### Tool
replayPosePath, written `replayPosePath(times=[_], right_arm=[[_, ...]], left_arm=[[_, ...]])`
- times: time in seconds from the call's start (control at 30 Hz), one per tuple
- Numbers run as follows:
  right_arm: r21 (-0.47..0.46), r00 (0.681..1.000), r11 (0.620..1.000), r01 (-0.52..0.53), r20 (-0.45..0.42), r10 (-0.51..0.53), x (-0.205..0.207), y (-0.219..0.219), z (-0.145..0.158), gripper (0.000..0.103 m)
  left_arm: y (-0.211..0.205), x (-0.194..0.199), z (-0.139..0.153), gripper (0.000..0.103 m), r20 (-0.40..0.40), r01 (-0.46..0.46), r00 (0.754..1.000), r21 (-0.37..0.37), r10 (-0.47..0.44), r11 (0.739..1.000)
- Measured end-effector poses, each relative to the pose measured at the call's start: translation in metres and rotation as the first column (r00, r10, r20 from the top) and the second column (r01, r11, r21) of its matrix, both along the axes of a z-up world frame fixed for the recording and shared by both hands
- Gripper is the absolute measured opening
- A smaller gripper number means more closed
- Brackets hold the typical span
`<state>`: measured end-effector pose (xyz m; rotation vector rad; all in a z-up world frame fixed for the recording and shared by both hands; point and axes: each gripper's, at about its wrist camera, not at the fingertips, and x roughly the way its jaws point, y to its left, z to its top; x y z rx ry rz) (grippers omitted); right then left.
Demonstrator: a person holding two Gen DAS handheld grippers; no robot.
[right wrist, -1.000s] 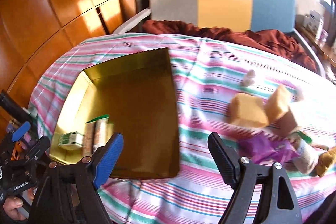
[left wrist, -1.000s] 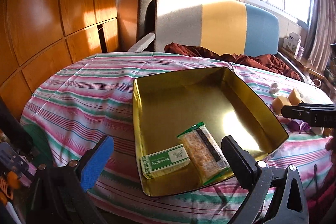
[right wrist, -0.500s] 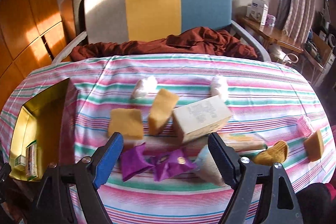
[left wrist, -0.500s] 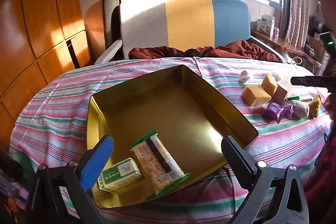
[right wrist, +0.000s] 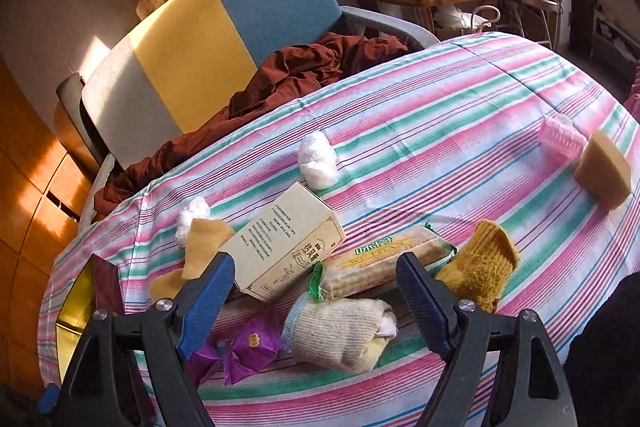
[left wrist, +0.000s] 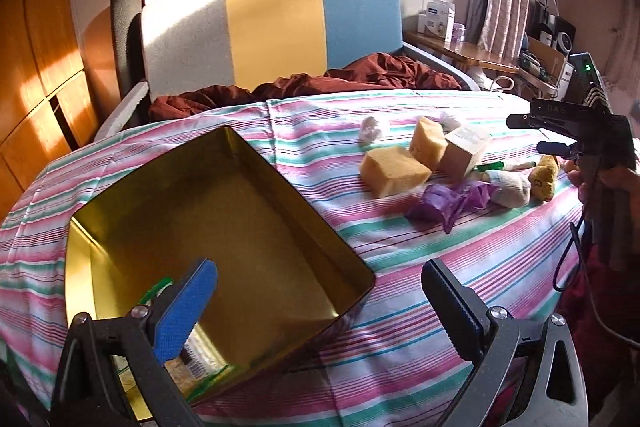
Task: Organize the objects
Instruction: 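Move both tools back over the table items toward purple snack packet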
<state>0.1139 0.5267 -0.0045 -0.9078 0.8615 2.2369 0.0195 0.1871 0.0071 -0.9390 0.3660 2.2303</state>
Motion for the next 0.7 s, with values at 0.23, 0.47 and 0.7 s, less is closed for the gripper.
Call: replayPosePath(times=[0.23, 0.47, 0.7], right_arm=[[-0.04, 1.0, 0.999, 0.004, -0.005, -0.004, 0.0, 0.004, -0.004, 0.084], [-0.065, 0.999, 0.997, 0.034, -0.029, -0.036, 0.007, 0.011, -0.005, 0.084], [-0.071, 0.999, 0.997, 0.02, -0.031, -0.022, 0.004, 0.011, -0.006, 0.085]], left_arm=[[0.058, 0.008, -0.004, 0.103, 0.061, 0.121, 0.991, 0.002, -0.121, 0.993], [0.114, -0.002, -0.021, 0.094, 0.216, 0.168, 0.962, 0.011, -0.167, 0.986], [0.157, -0.033, -0.048, 0.077, 0.445, 0.074, 0.891, 0.048, -0.087, 0.996]])
